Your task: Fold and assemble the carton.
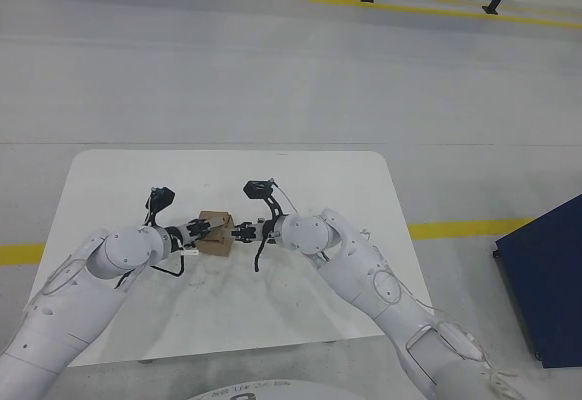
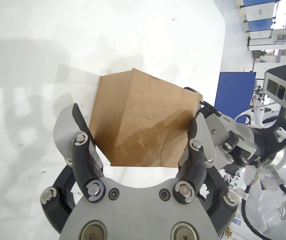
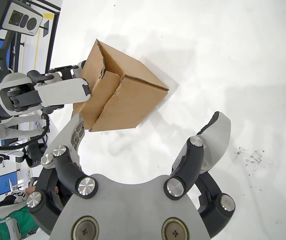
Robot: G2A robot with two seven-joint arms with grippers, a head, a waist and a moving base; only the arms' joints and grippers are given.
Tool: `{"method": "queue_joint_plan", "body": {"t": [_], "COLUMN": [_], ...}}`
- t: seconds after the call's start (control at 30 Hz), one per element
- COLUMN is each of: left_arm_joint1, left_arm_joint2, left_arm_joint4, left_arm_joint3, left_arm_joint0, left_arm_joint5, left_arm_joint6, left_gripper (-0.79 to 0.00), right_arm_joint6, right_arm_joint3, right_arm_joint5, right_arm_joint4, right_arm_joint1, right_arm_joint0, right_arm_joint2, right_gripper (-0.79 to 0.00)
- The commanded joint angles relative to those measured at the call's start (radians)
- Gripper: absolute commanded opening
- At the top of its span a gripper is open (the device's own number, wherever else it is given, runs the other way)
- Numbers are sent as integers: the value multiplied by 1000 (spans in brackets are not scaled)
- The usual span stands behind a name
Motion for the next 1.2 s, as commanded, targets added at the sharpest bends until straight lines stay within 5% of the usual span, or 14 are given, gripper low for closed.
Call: {"method": "queue_joint_plan", "body": {"t": [0.0, 0.13, 0.4, 0.77, 1.17], "left_arm_joint1": [-1, -4, -7, -16, -25], "left_arm_joint2": [3, 6, 8, 22, 31], "left_arm_joint4": [4, 6, 10, 25, 32], "left_arm_joint3": [3, 8, 14, 40, 64], "left_arm_joint0": [-2, -5, -9, -23, -34], "left_arm_joint5": [1, 3, 8, 23, 30], "left_arm_joint6": [-2, -3, -7, -8, -5], "left_gripper": [-74, -74, -80, -80, -74], "right_arm_joint6": [0, 0, -1, -12, 4], "right_arm_joint3": [3, 6, 9, -12, 2], "right_arm_joint5": [8, 32, 70, 1, 23], "right_arm_joint4": [-2, -10, -26, 38, 77], "right_arm_joint1": [0, -2, -4, 5, -2], "right_arm_joint0": [0, 4, 6, -29, -5], "right_arm_joint2": [2, 1, -1, 53, 50], "right_gripper": [-111, -228, -256, -182, -185]}}
